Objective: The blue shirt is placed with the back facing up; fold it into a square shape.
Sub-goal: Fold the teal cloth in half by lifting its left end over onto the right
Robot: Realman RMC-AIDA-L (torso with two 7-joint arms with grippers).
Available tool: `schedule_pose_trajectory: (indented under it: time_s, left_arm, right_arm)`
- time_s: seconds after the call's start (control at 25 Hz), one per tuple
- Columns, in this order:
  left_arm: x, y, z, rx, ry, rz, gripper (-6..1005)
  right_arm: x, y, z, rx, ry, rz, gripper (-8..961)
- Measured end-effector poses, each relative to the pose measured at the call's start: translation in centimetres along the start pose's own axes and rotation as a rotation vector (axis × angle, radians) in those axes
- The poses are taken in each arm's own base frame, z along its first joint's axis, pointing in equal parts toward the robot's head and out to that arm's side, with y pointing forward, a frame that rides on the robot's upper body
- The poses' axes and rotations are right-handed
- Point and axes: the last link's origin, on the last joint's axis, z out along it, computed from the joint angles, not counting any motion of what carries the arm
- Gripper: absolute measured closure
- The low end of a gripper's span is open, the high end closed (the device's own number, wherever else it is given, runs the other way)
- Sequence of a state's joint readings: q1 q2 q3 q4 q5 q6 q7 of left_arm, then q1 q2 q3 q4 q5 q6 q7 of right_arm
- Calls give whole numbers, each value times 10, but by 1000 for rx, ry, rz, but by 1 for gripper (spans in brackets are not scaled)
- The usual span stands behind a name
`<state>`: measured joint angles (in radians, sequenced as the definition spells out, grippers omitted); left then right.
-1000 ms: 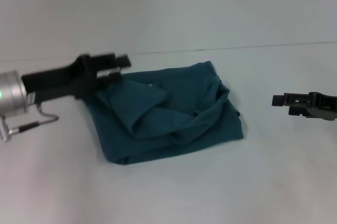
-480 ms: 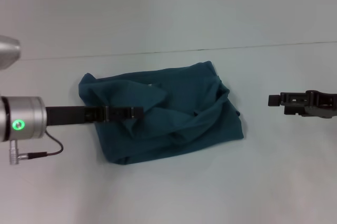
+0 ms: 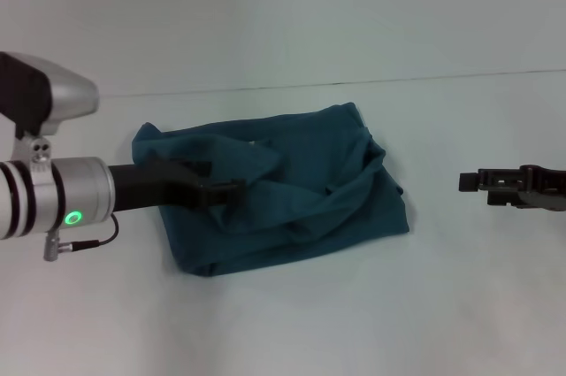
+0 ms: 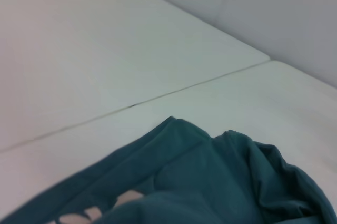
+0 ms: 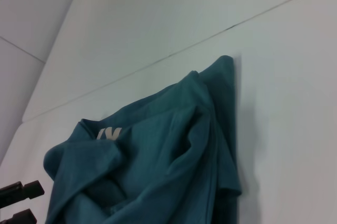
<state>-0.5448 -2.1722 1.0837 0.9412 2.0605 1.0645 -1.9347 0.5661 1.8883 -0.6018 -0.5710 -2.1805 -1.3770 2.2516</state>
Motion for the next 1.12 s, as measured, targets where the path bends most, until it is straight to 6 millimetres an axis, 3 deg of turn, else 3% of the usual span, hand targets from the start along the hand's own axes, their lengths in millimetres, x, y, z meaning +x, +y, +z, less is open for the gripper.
schedule_pose_trajectory:
  time_s: [0.56,1.12]
  left_arm:
    - [-3,20,23,48,20,350,347]
    - [-11,11,29,157,5,384,354]
  right_arm:
    - [0,-3,0,13,-11,12,70]
    - [0,-3,0,17,-15,23,69]
